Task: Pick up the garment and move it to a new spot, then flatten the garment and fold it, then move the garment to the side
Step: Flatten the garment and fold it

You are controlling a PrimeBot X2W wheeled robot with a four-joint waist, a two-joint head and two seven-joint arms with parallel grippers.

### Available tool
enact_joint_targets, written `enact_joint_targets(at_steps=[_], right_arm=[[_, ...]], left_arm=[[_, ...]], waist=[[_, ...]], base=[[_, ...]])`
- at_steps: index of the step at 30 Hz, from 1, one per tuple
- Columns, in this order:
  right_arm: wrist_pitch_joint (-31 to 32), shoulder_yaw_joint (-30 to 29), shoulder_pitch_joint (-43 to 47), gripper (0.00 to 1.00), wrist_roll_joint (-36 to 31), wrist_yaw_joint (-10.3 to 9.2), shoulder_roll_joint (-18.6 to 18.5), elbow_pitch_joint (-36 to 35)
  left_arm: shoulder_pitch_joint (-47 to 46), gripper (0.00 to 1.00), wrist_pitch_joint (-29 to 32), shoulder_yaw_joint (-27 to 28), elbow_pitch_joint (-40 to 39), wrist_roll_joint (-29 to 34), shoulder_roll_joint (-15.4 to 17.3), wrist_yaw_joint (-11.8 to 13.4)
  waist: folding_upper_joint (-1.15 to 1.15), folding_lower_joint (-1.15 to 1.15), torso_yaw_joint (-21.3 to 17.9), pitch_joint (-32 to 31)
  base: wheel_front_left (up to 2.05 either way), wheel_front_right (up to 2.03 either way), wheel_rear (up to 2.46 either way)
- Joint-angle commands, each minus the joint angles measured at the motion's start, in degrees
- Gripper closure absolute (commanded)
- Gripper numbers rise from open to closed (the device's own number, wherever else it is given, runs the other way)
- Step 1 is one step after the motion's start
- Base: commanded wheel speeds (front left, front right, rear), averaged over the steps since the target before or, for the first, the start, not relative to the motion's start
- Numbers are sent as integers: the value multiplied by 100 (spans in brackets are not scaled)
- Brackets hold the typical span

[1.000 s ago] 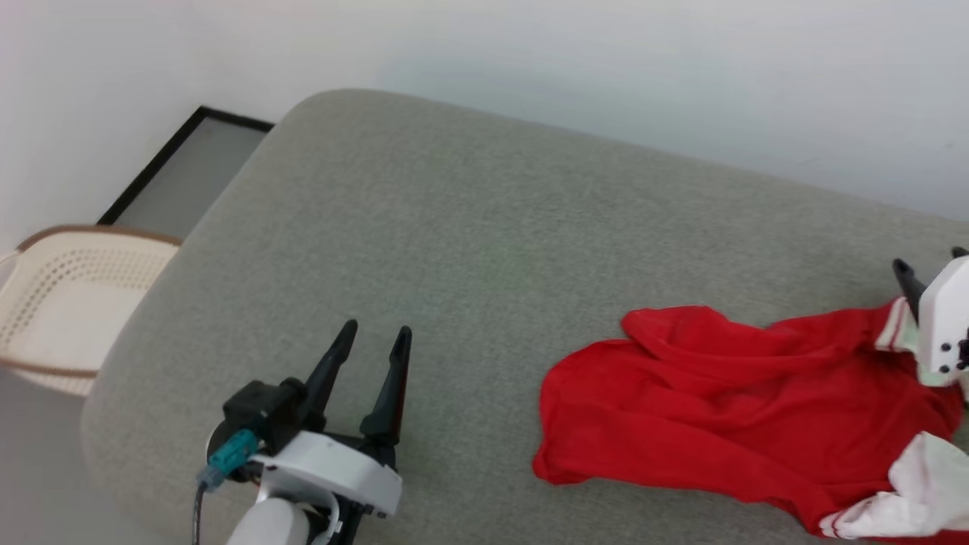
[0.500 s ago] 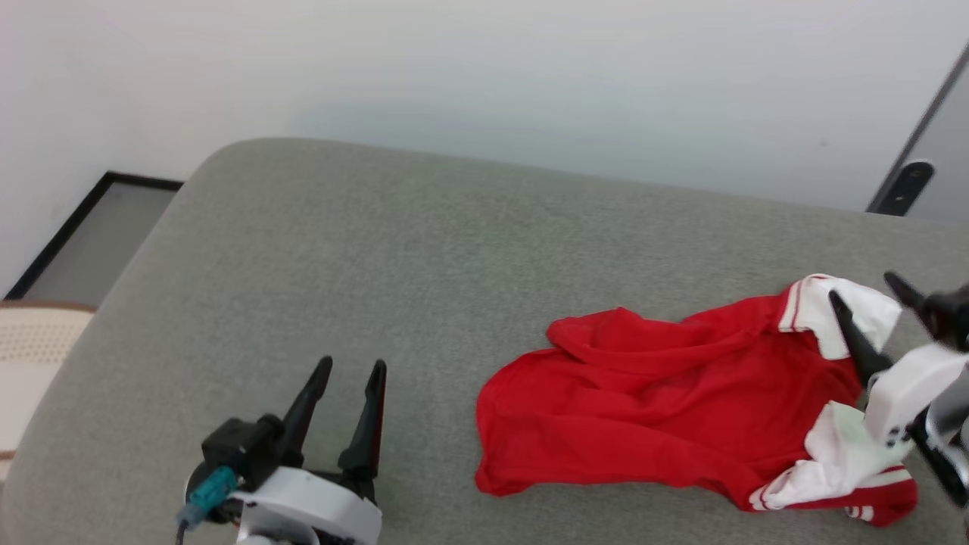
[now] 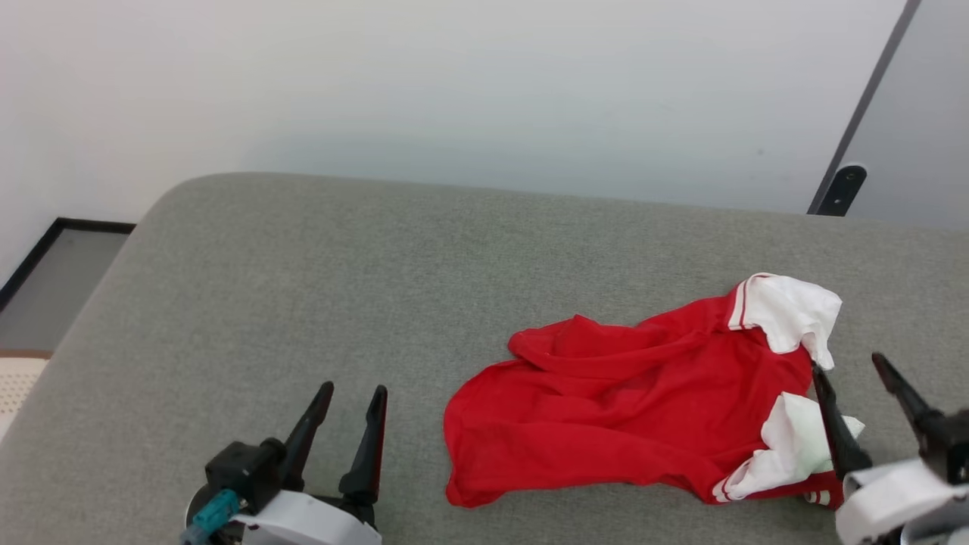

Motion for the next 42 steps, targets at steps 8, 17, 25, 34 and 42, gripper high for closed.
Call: enact_joint_targets(at_steps=[8, 17, 25, 34, 42], right_arm=[[-4, -580, 949, 0, -547, -6, 624, -1030], [-4, -745, 1288, 0, -667, -6, 932, -1322], [-4, -734, 1243, 0, -642, -6, 933, -1285], [-5, -734, 1161, 0, -658, -6, 1015, -1299], [-5, -694, 1086, 0, -603, -6, 1123, -1239]], left_arm=[[156, 0, 1, 41, -21, 66, -15, -16], [169, 0, 1, -27, 11, 82, -22, -16], [28, 0, 1, -114, 150, 98, 66, -16], [-377, 0, 1, -398, 277, 70, 172, -16], [-540, 0, 1, -427, 436, 37, 209, -16]], waist=[[0, 0, -235, -51], [0, 0, -390, -33], [0, 0, -597, 23], [0, 0, -1208, 97], [0, 0, -1876, 220]], base=[[0, 0, 0], [0, 0, 0], [0, 0, 0], [0, 0, 0], [0, 0, 0]])
